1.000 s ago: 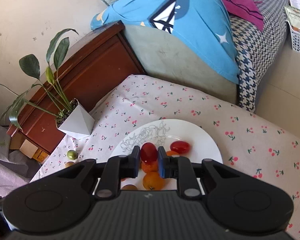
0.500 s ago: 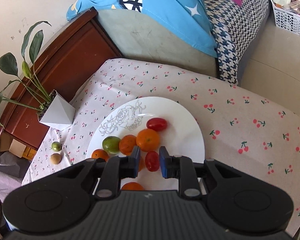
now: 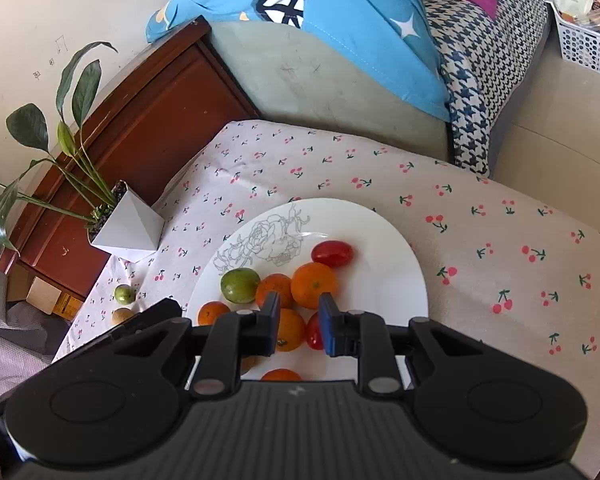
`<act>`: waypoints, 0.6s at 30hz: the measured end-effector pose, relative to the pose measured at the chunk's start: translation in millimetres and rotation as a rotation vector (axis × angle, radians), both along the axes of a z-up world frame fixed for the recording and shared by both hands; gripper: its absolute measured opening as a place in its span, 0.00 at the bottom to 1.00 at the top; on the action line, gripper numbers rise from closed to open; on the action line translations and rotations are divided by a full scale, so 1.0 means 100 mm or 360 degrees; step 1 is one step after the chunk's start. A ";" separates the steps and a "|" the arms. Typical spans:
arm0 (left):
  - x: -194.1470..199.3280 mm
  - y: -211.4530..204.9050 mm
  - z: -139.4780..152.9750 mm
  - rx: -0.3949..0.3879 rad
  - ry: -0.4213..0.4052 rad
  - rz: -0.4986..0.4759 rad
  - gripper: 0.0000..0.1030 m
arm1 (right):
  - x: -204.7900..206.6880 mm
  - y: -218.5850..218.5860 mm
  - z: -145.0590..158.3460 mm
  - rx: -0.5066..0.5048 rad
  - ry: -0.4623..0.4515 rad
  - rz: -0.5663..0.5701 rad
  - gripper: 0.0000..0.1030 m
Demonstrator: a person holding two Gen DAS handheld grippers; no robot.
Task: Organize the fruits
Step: 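Lower the tomato and kiwi onto the white plate and open both tools, then move the right tool to the green lime while the left tool approaches the last kiwi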
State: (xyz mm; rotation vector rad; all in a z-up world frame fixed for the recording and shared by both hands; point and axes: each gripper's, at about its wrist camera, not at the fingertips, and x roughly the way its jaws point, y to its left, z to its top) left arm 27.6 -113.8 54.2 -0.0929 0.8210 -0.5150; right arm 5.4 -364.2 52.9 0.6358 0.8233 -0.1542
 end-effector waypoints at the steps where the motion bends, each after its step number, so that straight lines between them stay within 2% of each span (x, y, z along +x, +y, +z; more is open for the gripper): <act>1: 0.01 0.03 0.00 0.0017 0.0002 0.0017 0.50 | 0.01 0.02 0.00 -0.0002 -0.0006 0.0014 0.22; 10: 0.11 0.38 -0.06 0.0103 0.0077 0.0205 0.50 | 0.10 0.31 0.05 -0.0078 -0.0084 0.0215 0.23; 18: 0.21 0.73 -0.05 0.0120 0.0096 0.0386 0.50 | 0.20 0.58 0.08 -0.0119 -0.0142 0.0369 0.23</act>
